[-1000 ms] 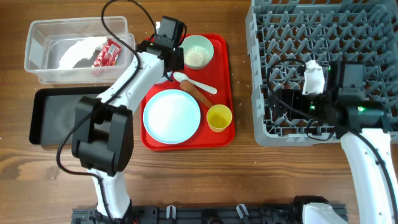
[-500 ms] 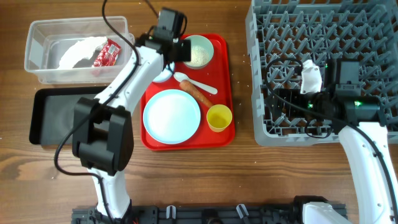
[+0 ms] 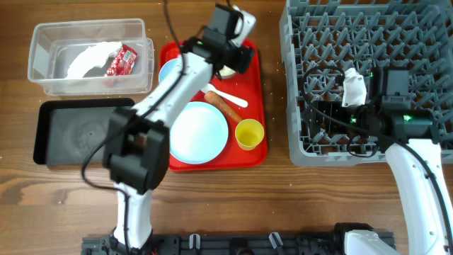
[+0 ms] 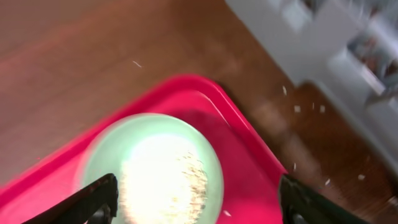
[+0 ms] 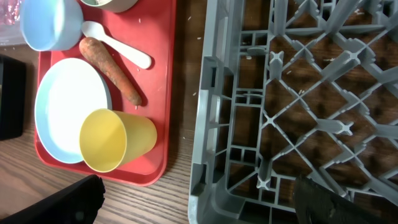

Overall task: Sort waste into correct bins and load items into the dishwasher rack
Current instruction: 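Grasp the green bowl of rice with the left gripper, then tip the green bowl over the black tray to pour out the rice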

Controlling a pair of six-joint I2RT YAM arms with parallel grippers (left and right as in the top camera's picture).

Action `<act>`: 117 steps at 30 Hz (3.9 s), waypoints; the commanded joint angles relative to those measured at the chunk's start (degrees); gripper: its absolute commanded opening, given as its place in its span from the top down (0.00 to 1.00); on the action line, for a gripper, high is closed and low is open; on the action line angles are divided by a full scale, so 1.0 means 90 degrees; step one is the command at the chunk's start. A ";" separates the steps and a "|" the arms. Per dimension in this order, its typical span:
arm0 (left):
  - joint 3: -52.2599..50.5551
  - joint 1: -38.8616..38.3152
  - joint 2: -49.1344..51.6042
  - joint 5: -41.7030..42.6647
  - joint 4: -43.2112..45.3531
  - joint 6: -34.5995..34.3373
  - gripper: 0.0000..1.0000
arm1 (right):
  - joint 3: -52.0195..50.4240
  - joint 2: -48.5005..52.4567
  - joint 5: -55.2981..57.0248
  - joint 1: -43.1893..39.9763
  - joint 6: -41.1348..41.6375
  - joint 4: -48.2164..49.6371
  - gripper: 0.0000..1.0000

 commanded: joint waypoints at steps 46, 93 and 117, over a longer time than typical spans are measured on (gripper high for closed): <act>0.0221 -0.0160 0.0714 0.0044 0.0143 -0.1433 0.96 | 0.0095 0.0070 0.0121 0.0032 0.0032 0.0017 0.00; -0.2538 0.6288 -0.2399 0.4167 -0.3704 -0.1479 0.96 | 0.0095 0.0070 0.0117 0.0032 0.0046 -0.0078 0.00; -0.2807 0.8216 -0.2288 0.6987 -0.2756 -0.1484 0.96 | 0.0095 0.0070 0.0112 0.0032 0.0053 -0.0340 0.00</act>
